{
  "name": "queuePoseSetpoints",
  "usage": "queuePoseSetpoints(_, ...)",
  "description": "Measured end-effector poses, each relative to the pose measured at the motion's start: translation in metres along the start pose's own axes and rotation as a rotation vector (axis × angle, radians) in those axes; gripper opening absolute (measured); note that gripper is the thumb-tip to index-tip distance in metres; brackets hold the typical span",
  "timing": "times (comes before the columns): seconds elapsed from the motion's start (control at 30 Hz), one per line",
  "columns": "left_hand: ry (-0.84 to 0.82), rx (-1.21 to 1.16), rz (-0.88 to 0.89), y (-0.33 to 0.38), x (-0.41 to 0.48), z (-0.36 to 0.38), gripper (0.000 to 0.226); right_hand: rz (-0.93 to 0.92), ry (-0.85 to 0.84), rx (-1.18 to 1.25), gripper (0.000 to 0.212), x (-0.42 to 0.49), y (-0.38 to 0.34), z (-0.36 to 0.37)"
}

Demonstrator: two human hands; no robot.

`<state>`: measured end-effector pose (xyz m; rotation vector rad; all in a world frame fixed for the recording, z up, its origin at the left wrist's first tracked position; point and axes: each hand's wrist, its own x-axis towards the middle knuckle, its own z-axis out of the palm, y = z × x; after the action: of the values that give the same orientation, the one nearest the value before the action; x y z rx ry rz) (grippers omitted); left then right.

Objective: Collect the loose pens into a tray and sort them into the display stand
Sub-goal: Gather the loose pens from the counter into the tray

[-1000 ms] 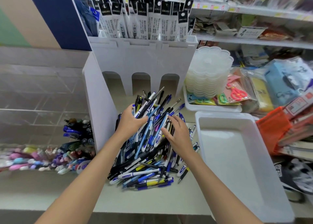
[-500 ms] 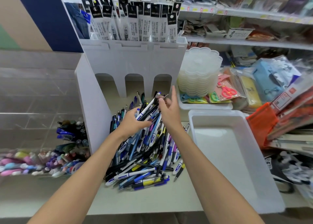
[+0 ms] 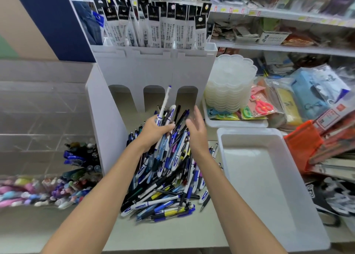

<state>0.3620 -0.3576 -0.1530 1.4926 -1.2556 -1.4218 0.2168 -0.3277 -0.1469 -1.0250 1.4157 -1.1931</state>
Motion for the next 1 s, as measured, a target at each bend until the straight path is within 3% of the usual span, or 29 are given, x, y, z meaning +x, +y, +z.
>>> queuePoseSetpoints(0.13,0.189,-0.179,0.096,0.011,-0.003,0.006,0.016,0.094,0.115,0.106,0.03,-0.023,0.032,-0.001)
queuePoseSetpoints(0.3,0.488,-0.541,0.066,0.022,-0.008,0.053,0.017,0.193,0.248,0.279,0.032,-0.039,0.034,0.013)
queuePoseSetpoints(0.37,0.514,-0.596,0.034,0.021,-0.009,0.067,0.019,0.222,0.312,0.323,0.036,-0.032,0.03,0.012)
queuePoseSetpoints(0.53,0.231,-0.523,-0.045,0.014,-0.016,0.09,0.018,0.259,0.32,0.491,0.046,-0.018,0.02,-0.009)
queuePoseSetpoints(0.67,0.166,-0.488,-0.061,0.018,-0.022,0.097,0.009,0.179,0.152,0.357,0.039,-0.026,0.016,-0.034)
queuePoseSetpoints(0.77,0.003,-0.442,-0.037,0.028,-0.033,0.11,0.005,0.045,0.116,0.187,0.028,-0.029,0.007,-0.091)
queuePoseSetpoints(0.9,-0.304,-0.311,-0.179,0.034,-0.068,0.173,0.011,-0.048,0.011,0.132,0.065,-0.036,-0.024,-0.168)
queuePoseSetpoints(1.0,-0.36,-0.248,-0.224,0.009,-0.089,0.234,0.014,-0.044,-0.051,-0.008,0.082,-0.032,-0.026,-0.21)
